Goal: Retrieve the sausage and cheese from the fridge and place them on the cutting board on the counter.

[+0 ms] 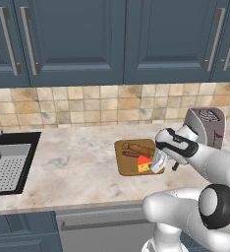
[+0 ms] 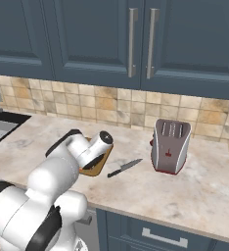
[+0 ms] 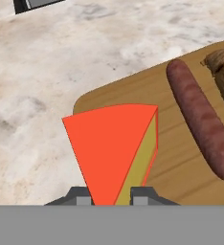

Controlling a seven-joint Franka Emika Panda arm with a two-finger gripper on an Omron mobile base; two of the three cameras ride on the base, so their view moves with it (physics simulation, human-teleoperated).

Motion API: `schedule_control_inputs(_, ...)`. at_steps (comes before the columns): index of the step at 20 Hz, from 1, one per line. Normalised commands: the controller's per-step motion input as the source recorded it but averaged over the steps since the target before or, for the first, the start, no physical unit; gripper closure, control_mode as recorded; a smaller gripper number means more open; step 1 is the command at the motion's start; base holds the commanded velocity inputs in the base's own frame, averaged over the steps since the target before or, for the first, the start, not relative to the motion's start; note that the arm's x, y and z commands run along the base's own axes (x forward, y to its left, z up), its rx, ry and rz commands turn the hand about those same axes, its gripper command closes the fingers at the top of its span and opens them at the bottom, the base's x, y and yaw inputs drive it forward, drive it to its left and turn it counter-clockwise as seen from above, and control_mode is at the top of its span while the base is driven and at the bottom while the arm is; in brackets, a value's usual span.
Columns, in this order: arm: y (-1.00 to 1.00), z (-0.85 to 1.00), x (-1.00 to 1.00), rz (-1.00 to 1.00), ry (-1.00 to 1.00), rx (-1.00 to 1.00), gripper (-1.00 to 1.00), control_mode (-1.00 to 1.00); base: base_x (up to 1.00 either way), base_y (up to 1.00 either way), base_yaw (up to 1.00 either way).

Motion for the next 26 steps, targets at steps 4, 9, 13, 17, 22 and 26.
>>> schedule_control_inputs(4, 0.03, -0.04, 0.06, 0.0, 0.0, 0.01, 1.0, -1.0, 0.0, 0.0, 0.0)
schedule_control_inputs(9, 0.04, 0.0, 0.14, 0.0, 0.0, 0.01, 1.0, -1.0, 0.0, 0.0, 0.0)
schedule_control_inputs(13, 0.11, -0.01, 0.16, 0.0, 0.0, 0.01, 1.0, -1.0, 0.0, 0.0, 0.0)
schedule_control_inputs(17, 0.17, -0.13, 0.09, 0.0, 0.0, 0.0, 1.0, -1.0, 0.0, 0.0, 0.0)
schedule_control_inputs(22, 0.0, -0.14, 0.02, 0.0, 0.0, 0.0, 1.0, -1.0, 0.0, 0.0, 0.0)
schedule_control_inputs(26, 0.0, -0.07, 0.0, 0.0, 0.0, 0.0, -1.0, -1.0, 0.0, 0.0, 0.0)
